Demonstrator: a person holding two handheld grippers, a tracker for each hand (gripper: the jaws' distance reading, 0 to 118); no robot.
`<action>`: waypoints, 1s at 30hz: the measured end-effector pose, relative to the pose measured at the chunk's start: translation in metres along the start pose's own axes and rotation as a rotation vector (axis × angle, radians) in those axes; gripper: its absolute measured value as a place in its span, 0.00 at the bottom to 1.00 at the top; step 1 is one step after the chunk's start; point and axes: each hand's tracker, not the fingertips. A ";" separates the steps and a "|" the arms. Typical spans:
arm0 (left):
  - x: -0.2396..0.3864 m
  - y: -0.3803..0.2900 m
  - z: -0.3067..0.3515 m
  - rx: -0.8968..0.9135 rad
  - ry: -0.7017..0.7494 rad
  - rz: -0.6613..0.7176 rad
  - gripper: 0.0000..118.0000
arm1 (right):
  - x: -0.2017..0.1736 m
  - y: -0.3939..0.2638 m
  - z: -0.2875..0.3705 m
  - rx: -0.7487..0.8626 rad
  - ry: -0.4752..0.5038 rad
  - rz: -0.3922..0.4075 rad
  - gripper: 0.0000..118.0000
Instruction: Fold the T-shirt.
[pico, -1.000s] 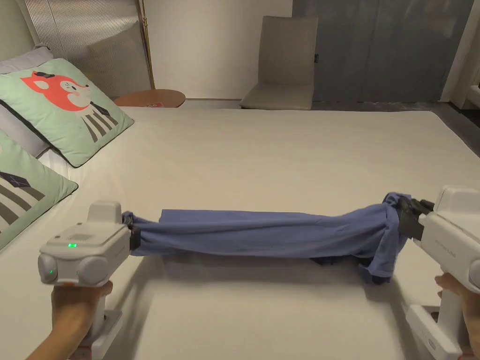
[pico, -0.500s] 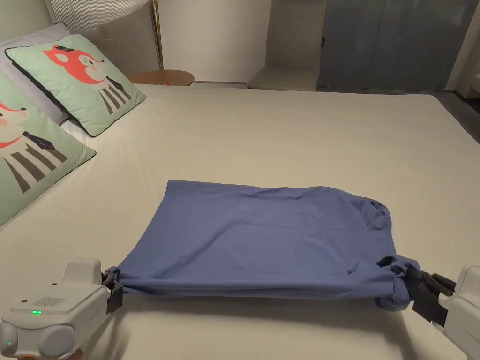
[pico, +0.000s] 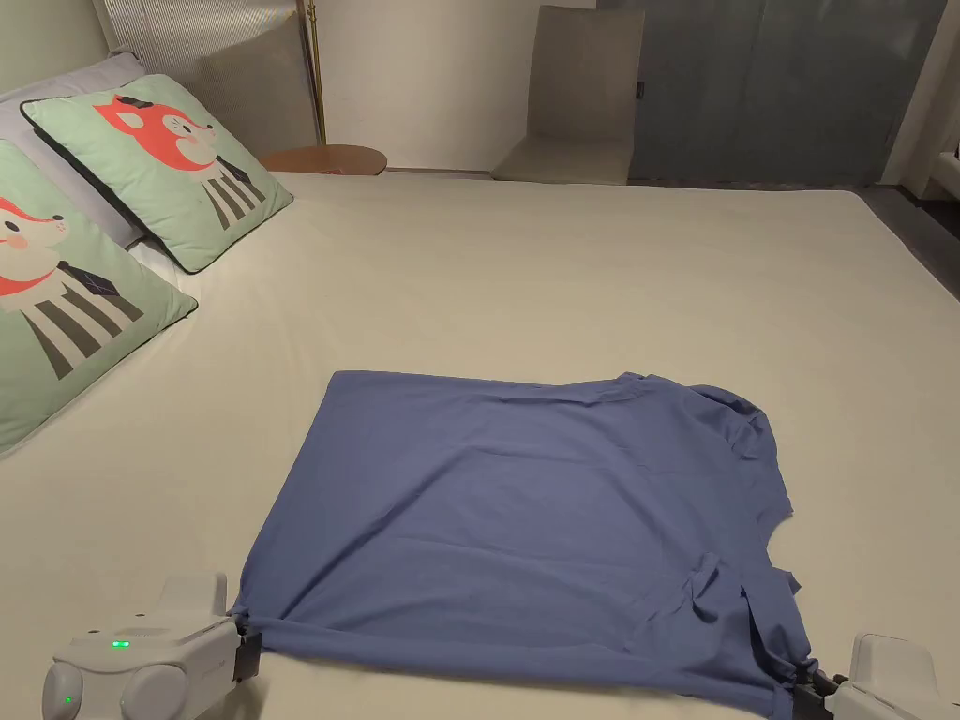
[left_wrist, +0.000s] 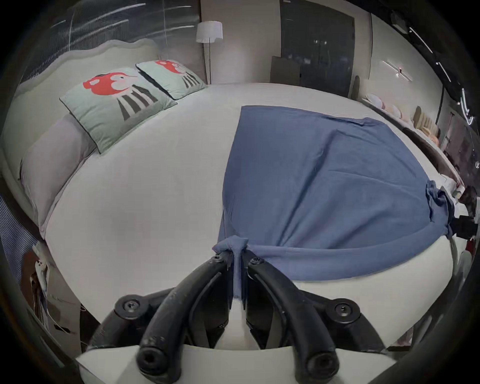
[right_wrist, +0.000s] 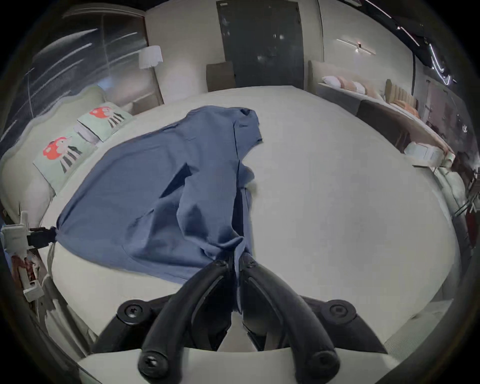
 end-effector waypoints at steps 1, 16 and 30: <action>-0.001 0.002 0.001 -0.002 -0.001 0.002 0.02 | -0.002 0.004 0.008 0.012 -0.010 0.002 0.03; 0.053 0.111 0.113 0.493 -0.104 0.097 0.91 | -0.058 0.122 0.097 0.529 -0.013 0.069 0.89; 0.090 0.119 0.129 0.728 -0.138 0.012 0.00 | -0.090 0.132 0.114 0.736 -0.097 0.144 0.00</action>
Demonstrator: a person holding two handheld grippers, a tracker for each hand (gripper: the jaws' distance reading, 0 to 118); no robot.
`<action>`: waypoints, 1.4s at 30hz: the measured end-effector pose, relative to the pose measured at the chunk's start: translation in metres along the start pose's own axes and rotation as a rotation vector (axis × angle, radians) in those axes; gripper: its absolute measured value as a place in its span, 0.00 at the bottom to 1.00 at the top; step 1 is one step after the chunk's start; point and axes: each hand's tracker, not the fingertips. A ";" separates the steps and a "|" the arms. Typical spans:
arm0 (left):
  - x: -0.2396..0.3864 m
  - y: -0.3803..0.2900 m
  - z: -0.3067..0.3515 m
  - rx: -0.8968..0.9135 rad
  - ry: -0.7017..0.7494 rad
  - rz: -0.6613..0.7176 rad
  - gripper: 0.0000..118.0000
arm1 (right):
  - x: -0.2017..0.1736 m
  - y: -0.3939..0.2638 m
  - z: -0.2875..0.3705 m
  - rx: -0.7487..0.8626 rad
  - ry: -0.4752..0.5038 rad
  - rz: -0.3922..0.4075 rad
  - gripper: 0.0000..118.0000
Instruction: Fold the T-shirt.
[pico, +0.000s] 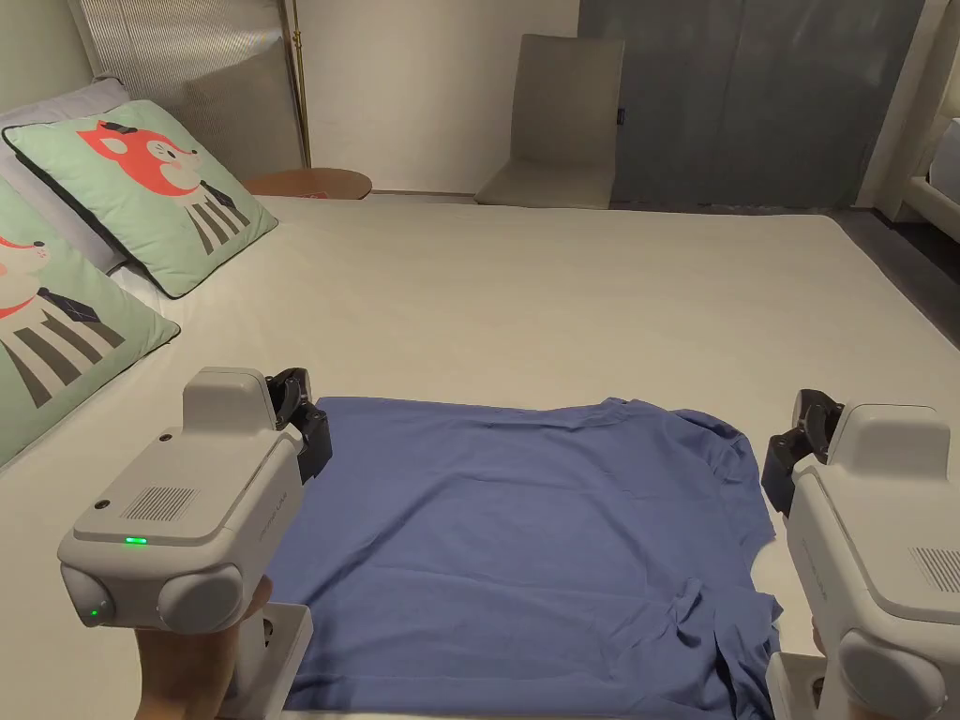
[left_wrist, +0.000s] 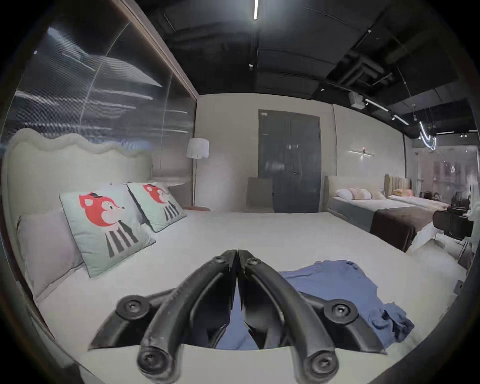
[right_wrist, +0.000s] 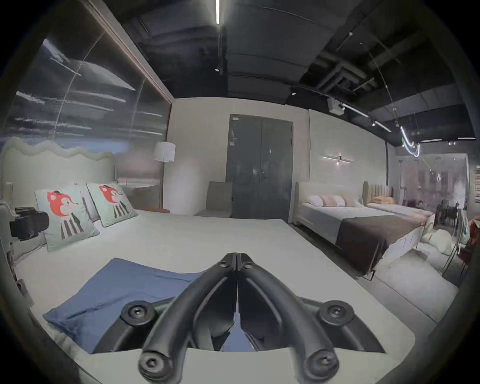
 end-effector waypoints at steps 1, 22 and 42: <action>-0.001 -0.001 -0.001 -0.002 0.004 -0.003 0.00 | 0.000 0.000 -0.002 -0.003 0.007 0.004 0.00; -0.098 -0.116 0.005 -0.718 0.069 0.055 0.84 | -0.007 -0.025 -0.009 -0.087 0.072 -0.008 0.00; -0.083 -0.134 0.005 -0.711 0.038 0.091 0.04 | 0.009 -0.059 0.004 -0.305 0.063 0.008 0.04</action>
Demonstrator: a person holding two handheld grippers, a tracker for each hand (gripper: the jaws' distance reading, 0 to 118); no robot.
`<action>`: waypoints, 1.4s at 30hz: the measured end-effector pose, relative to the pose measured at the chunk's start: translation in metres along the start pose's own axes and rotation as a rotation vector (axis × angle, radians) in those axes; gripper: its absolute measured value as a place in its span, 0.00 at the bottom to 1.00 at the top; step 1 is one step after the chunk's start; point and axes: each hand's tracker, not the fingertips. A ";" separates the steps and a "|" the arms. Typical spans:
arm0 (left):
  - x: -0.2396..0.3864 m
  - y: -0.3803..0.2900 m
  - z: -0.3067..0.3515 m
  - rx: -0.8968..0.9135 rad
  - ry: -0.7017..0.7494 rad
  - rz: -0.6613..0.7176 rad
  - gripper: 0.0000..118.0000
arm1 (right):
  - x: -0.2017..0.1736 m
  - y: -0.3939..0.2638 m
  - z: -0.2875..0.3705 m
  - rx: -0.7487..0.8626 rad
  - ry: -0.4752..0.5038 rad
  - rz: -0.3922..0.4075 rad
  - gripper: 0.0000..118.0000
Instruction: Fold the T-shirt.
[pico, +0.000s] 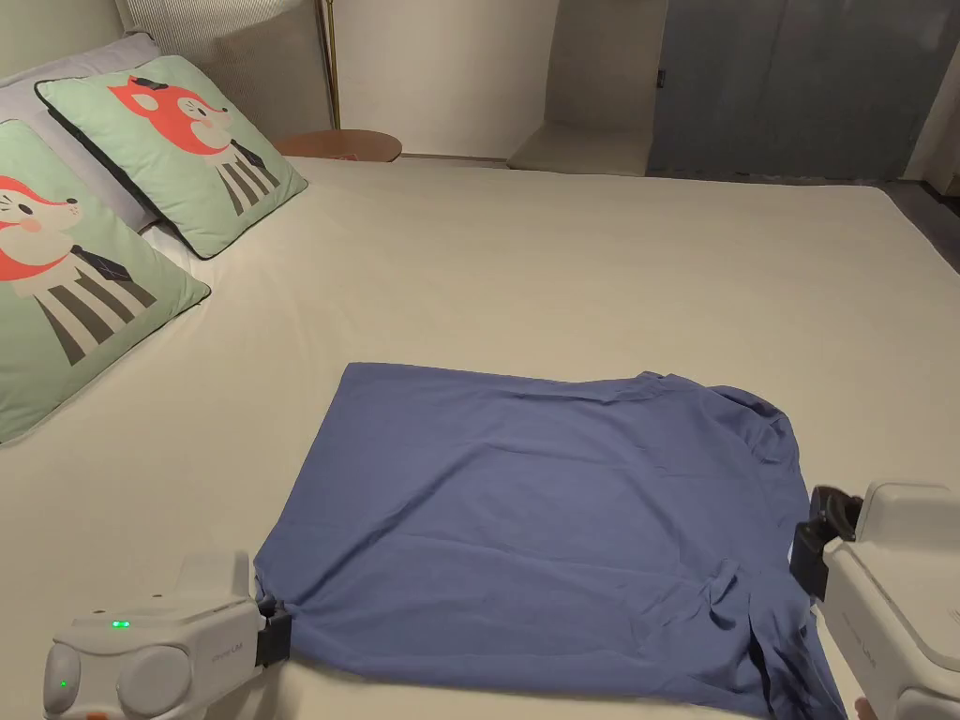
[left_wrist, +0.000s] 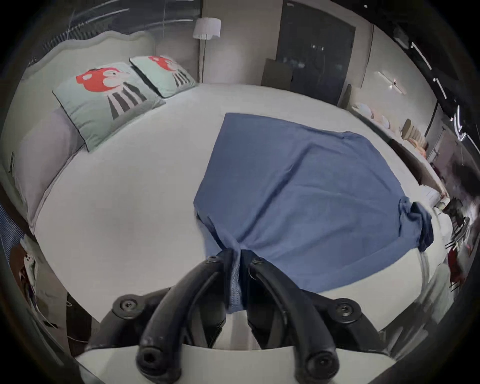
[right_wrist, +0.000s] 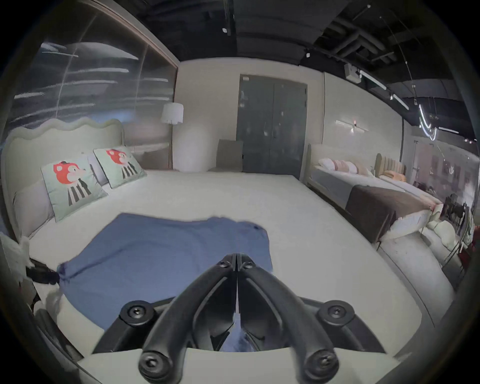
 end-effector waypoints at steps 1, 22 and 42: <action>0.000 0.004 0.001 0.016 -0.010 0.013 0.04 | 0.003 -0.010 -0.004 -0.049 -0.006 -0.007 0.16; -0.001 0.024 0.001 0.061 -0.020 0.029 0.04 | 0.029 -0.089 -0.026 -0.292 0.015 -0.094 0.04; 0.023 0.160 -0.091 0.147 -0.004 -0.025 0.04 | 0.039 0.007 -0.165 -0.201 -0.045 -0.096 0.04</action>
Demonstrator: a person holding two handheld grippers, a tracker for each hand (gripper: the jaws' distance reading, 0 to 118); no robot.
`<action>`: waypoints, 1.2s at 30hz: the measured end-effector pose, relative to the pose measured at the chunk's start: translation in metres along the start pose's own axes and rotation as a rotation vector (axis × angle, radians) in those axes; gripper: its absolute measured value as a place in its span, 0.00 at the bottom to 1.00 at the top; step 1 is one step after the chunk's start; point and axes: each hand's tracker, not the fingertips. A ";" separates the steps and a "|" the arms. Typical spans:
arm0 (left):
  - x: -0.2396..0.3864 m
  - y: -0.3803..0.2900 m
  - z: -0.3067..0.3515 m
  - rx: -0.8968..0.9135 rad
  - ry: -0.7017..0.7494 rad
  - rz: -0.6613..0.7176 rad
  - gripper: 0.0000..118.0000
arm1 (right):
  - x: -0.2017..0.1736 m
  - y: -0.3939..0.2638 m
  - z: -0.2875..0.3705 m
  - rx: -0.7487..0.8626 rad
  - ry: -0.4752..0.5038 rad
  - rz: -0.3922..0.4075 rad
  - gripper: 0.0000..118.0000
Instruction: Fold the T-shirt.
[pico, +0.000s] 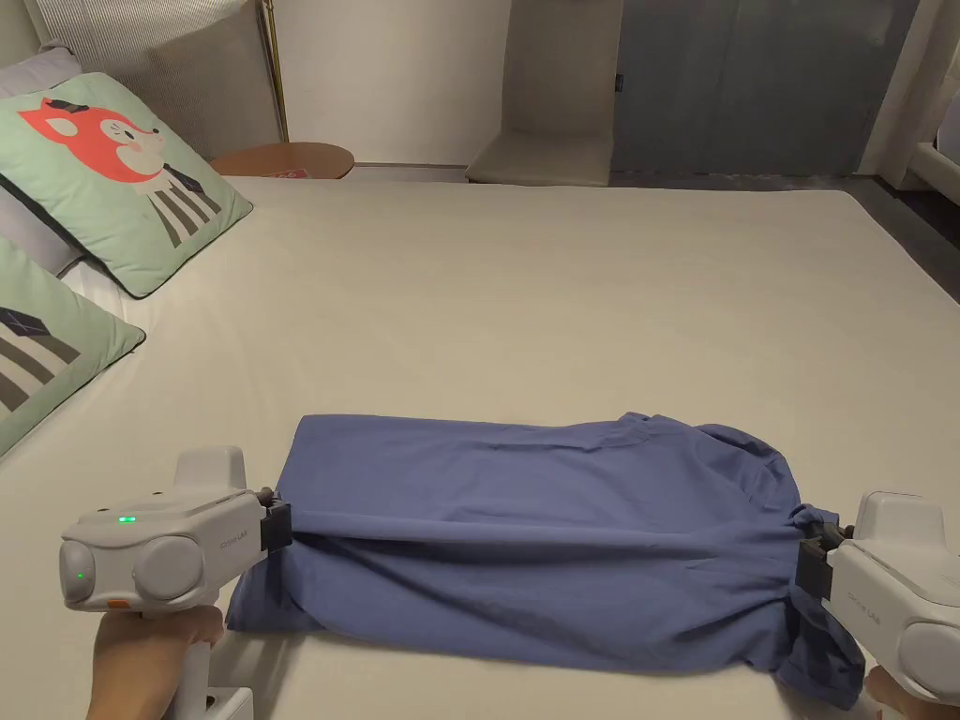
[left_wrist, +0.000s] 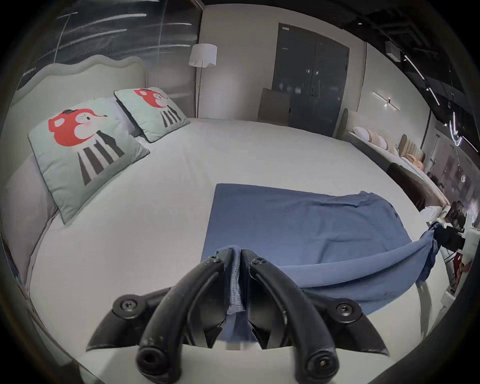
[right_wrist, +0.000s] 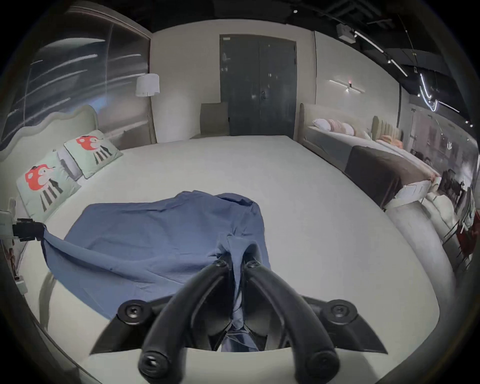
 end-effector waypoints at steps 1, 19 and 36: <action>0.000 0.002 -0.012 -0.021 0.001 0.004 0.04 | -0.001 0.001 -0.012 -0.017 -0.010 0.003 0.04; 0.002 -0.004 -0.059 -0.092 0.018 -0.020 0.57 | -0.011 0.012 -0.053 -0.136 -0.012 0.034 0.29; 0.077 -0.004 0.143 0.520 -0.036 -0.102 0.86 | -0.032 0.028 0.156 0.427 0.021 0.034 0.88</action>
